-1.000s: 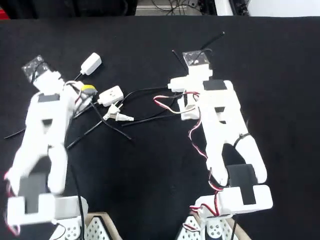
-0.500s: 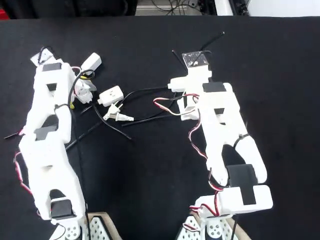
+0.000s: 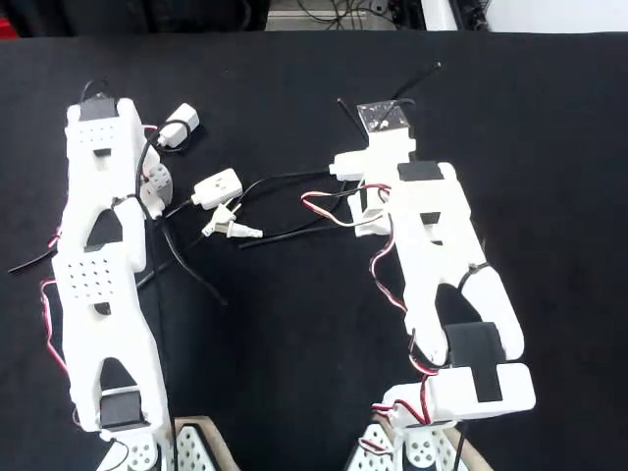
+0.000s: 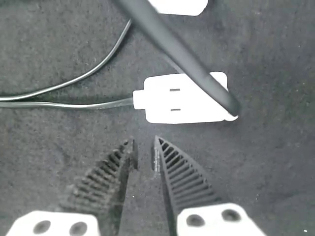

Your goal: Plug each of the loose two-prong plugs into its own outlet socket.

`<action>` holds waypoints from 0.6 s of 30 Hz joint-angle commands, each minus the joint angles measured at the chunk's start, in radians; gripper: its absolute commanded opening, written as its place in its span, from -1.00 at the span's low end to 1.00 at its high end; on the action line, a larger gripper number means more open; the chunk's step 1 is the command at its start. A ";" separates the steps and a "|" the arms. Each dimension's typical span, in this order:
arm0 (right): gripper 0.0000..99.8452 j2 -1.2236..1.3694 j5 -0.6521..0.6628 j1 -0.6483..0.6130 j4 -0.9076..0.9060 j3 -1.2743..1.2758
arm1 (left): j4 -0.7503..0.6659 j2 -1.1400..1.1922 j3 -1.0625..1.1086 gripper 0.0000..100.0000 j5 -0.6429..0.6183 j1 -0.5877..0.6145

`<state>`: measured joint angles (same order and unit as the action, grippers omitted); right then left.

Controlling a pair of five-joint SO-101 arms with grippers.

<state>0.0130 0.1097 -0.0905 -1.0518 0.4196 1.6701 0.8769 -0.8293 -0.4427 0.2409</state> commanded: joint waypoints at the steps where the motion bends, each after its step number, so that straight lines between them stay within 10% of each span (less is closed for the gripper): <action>1: -0.90 -0.047 0.006 0.017 0.012 -0.002 | 0.068 -0.020 -0.108 -0.88 0.071 0.012; 18: -0.90 -0.047 0.008 0.021 0.015 -0.002 | 0.087 -0.585 0.380 -0.93 0.773 -0.116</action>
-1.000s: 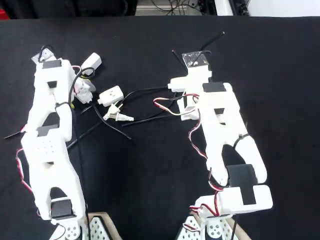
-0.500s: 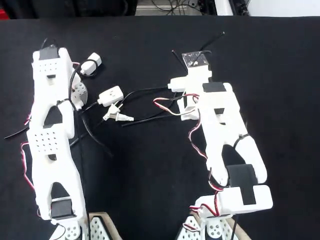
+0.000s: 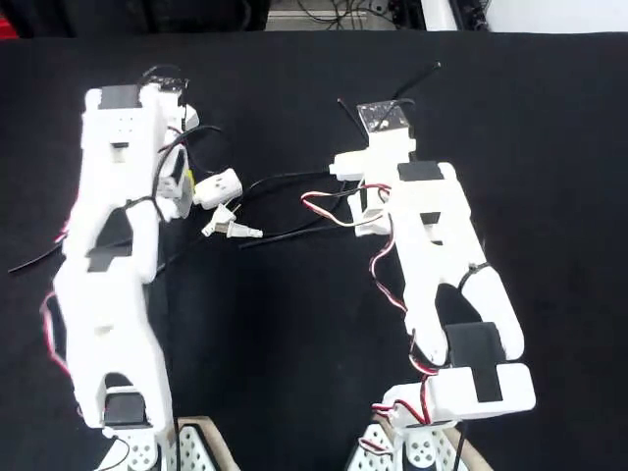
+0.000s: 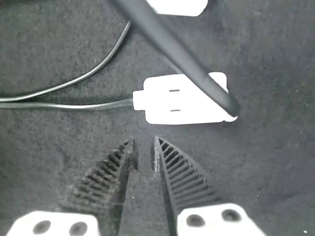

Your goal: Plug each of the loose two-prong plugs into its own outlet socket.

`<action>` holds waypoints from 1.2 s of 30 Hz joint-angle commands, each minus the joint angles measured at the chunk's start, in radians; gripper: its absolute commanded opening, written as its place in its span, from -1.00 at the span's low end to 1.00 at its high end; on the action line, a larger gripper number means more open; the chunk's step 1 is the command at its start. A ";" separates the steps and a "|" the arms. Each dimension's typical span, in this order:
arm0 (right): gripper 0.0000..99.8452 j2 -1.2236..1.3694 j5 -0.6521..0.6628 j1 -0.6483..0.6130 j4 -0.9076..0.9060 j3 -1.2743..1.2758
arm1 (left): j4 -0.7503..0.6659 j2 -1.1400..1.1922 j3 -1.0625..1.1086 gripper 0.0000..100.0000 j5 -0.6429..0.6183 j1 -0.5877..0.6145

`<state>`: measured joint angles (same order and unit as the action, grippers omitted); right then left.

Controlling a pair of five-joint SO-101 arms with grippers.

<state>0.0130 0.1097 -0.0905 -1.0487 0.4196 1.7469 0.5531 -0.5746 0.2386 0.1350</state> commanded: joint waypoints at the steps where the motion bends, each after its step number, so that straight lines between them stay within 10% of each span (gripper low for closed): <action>1: -0.90 -0.047 0.008 0.021 0.012 -0.002 | 0.009 -0.324 0.180 -0.93 0.118 -0.010; 11: -0.90 -0.047 0.008 0.020 0.006 -0.002 | -0.210 -0.660 0.905 -0.93 0.514 -0.039; 26: -0.90 -0.047 0.008 0.021 0.008 -0.002 | -0.548 -1.005 1.529 -0.78 0.539 -0.199; 36: -0.89 -0.067 0.002 -0.005 0.003 0.015 | -0.506 -1.119 1.563 -0.57 0.543 -0.197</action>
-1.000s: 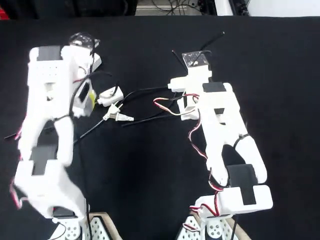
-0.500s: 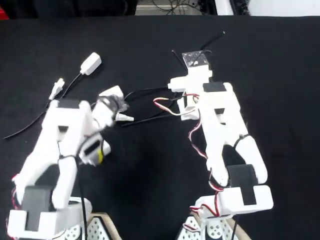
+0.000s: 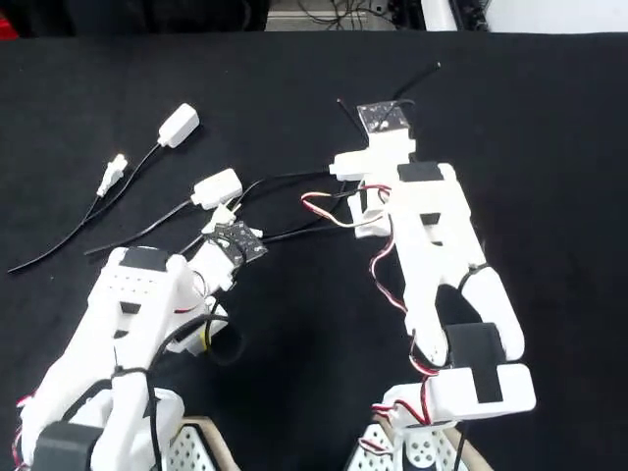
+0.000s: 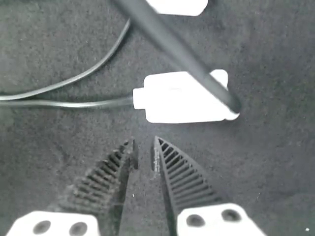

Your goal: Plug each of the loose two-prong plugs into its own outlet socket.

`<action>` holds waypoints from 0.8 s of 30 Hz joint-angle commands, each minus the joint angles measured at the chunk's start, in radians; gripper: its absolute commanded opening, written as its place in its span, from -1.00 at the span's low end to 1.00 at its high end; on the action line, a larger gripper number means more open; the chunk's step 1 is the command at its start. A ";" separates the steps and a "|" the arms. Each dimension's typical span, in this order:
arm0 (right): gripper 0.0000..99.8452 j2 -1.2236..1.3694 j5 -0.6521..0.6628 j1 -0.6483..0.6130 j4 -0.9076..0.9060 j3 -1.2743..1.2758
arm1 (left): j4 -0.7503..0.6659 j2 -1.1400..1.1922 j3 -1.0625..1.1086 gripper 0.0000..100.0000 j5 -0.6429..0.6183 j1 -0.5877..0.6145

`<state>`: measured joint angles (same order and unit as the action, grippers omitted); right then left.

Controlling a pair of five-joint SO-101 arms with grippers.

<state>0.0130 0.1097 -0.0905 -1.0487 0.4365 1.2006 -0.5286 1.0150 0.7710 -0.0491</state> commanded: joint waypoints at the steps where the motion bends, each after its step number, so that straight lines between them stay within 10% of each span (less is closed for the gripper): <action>1: -0.89 -0.079 0.002 -0.006 0.005 0.001 | 0.071 -0.048 -0.048 -0.53 0.011 -0.013; 12: -0.89 -0.237 -0.227 -0.138 0.008 0.094 | 0.264 -0.250 -0.162 -0.44 -0.041 0.067; 19: -0.89 -0.185 -0.545 -0.422 0.120 0.111 | 0.038 -0.410 -0.035 -0.44 -0.106 0.475; 24: -0.89 -0.073 -0.829 -0.522 0.288 0.093 | -0.121 -0.436 0.143 -0.44 -0.115 0.545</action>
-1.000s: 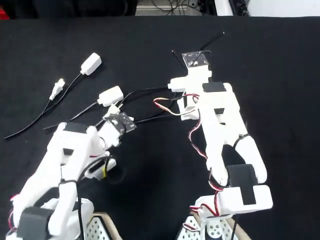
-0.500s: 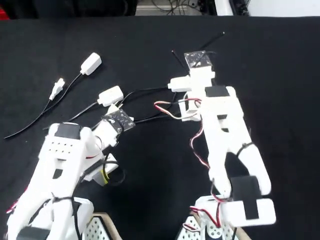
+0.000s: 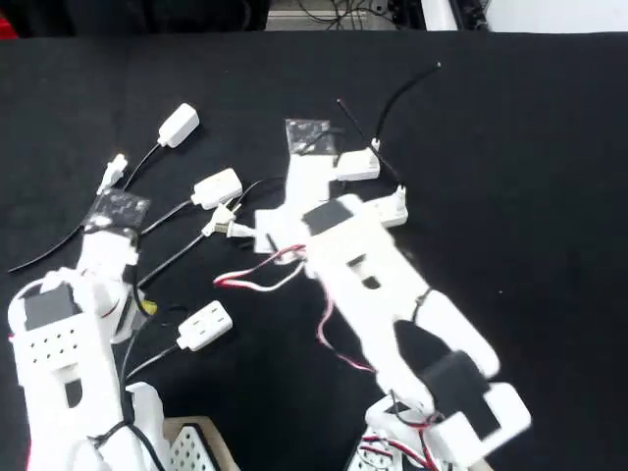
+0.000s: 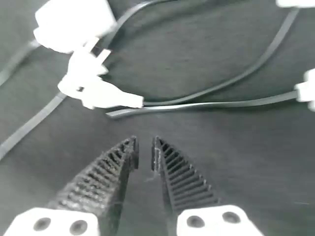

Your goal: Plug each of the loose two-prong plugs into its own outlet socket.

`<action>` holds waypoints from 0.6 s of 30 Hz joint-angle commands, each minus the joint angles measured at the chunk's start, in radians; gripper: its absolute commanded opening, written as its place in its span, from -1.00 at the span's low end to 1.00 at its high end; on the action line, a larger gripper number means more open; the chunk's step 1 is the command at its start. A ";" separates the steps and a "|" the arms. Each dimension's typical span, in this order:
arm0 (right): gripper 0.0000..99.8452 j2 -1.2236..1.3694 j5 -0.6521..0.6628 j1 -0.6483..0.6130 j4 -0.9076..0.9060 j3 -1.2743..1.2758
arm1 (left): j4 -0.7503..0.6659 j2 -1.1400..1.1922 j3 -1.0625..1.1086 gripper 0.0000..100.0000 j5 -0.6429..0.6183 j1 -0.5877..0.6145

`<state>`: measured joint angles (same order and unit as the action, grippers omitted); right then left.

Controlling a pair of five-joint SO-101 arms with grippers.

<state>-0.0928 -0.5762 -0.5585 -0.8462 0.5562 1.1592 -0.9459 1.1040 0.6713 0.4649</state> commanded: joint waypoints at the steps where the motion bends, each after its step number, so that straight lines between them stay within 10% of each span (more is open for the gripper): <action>1: -0.89 0.058 -0.180 -0.063 0.114 -0.038 | -0.103 -0.017 0.084 -0.44 -0.015 0.033; 12: -0.50 0.252 -0.508 -0.071 0.155 -0.216 | -0.265 -0.025 0.292 -0.44 -0.015 0.035; 18: -0.62 0.277 -0.684 -0.071 0.160 -0.275 | -0.267 -0.025 0.302 -0.44 -0.015 0.036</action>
<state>0.1880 -1.1853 -0.6168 -0.7004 0.3506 0.9091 -0.9551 1.4047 0.6621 0.4910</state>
